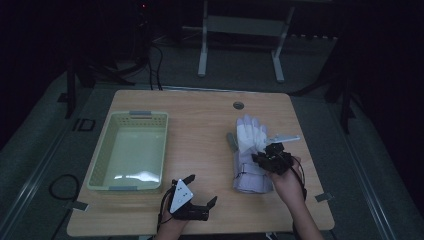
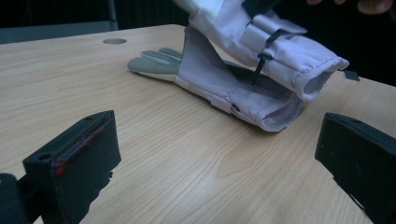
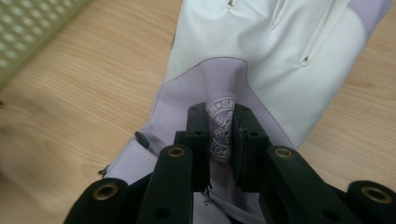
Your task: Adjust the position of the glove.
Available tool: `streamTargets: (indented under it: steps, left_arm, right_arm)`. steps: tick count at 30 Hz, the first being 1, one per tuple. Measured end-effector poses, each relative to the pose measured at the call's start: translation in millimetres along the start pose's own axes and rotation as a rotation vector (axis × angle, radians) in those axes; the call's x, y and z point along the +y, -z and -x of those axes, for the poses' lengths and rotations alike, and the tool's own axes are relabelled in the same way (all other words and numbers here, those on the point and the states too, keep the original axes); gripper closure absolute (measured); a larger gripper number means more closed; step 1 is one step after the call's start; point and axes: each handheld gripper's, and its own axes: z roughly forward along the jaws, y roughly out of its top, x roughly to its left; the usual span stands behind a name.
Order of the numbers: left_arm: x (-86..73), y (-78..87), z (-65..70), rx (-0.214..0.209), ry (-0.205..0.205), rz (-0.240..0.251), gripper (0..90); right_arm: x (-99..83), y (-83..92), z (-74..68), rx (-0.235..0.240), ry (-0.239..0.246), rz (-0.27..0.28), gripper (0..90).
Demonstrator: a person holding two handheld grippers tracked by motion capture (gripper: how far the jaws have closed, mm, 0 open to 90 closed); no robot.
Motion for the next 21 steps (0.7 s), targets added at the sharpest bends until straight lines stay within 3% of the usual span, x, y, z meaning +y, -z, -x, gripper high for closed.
streamTargets:
  steps: [5, 10, 14, 21]
  left_arm:
    - [0.0, -0.1, -0.2, -0.002, 0.001, 0.0, 0.1]
    - [0.0, -0.2, -0.2, 0.0, 0.004, 0.0, 0.1]
    - [0.2, -0.4, -2.1, -0.01, 0.018, -0.006, 0.0]
    - [0.1, -0.3, -2.3, 0.008, 0.029, -0.002, 0.0]
  right_arm:
    - [-1.3, -13.5, 0.9, -0.018, -0.011, -0.019, 77.4]
    - [-4.8, -29.2, -0.4, -0.033, 0.006, -0.051, 76.6]
    - [-10.4, -37.1, 1.4, -0.016, 0.001, -0.058, 76.3]
    - [-10.9, -41.6, 0.9, 0.002, 0.058, -0.073, 72.0]
